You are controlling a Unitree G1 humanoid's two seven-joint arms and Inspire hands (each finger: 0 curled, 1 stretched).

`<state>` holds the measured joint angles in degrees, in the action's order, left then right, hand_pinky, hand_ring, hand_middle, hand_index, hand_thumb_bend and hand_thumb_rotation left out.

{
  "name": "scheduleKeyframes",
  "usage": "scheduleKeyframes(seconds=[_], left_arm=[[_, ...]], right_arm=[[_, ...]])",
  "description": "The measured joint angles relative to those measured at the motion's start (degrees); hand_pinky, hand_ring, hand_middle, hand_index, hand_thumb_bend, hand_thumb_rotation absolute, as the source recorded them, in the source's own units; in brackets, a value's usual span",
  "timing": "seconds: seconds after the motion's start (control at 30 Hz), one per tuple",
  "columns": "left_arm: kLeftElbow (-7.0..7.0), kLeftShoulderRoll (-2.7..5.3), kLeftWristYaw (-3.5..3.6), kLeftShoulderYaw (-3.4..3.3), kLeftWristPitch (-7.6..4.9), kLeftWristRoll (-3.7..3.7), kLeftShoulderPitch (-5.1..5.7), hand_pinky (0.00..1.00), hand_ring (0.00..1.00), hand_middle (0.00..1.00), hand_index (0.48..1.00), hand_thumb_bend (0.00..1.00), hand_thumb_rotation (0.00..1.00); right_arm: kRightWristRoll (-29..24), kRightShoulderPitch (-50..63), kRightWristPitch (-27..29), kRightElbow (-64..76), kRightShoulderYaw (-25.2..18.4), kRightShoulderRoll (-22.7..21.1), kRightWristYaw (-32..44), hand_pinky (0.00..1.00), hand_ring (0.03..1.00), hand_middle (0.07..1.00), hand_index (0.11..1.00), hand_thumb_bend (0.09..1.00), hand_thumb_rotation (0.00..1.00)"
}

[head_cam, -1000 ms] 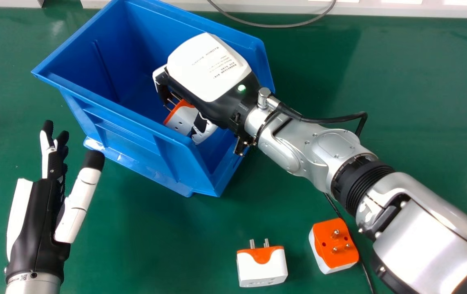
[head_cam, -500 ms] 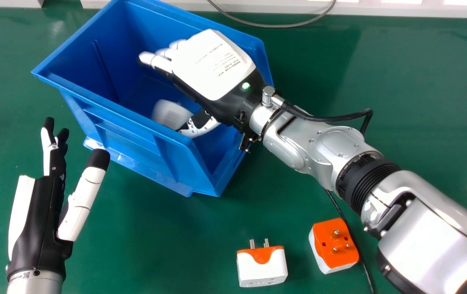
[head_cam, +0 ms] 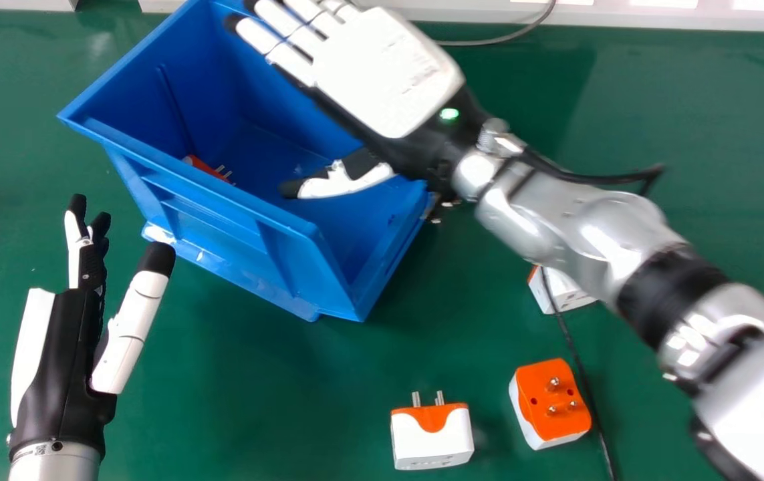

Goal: Pick all objects and put in blue box

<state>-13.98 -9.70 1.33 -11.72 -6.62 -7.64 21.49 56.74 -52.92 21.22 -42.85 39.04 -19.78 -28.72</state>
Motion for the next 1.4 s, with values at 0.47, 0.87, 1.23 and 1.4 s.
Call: scheduleKeyframes(seconds=[0.47, 0.87, 1.23, 1.4], left_arm=[[0.05, -0.78, 3.75, -2.12, -0.59, 6.11, -0.19, 1.00, 1.00, 1.00, 1.000, 0.73, 0.98], [1.89, -2.22, 4.96, -3.25, -2.83, 7.53, -0.70, 1.00, 1.00, 1.00, 1.000, 0.74, 0.97], [2.09, -2.72, 4.96, -3.39, -2.88, 7.53, -0.59, 1.00, 1.00, 1.00, 1.000, 0.74, 0.97], [2.18, -2.92, 4.99, -3.44, -2.88, 7.56, -0.64, 1.00, 1.00, 1.00, 1.000, 0.74, 0.97]], right_arm=[[-0.7, 28.9, -0.7, 38.7, -14.5, -19.6, 9.1, 0.97, 1.000, 1.000, 0.985, 0.303, 0.84], [-2.5, 45.8, -1.7, 47.1, -29.2, -26.5, 12.4, 0.92, 0.982, 0.975, 0.958, 0.325, 0.77], [-1.8, 46.9, 0.1, 39.2, -29.7, -29.8, 14.6, 0.89, 0.947, 0.941, 0.930, 0.346, 0.72], [-0.1, 46.3, 0.6, 37.1, -29.2, -30.0, 15.8, 0.88, 0.940, 0.939, 0.926, 0.350, 0.71]])
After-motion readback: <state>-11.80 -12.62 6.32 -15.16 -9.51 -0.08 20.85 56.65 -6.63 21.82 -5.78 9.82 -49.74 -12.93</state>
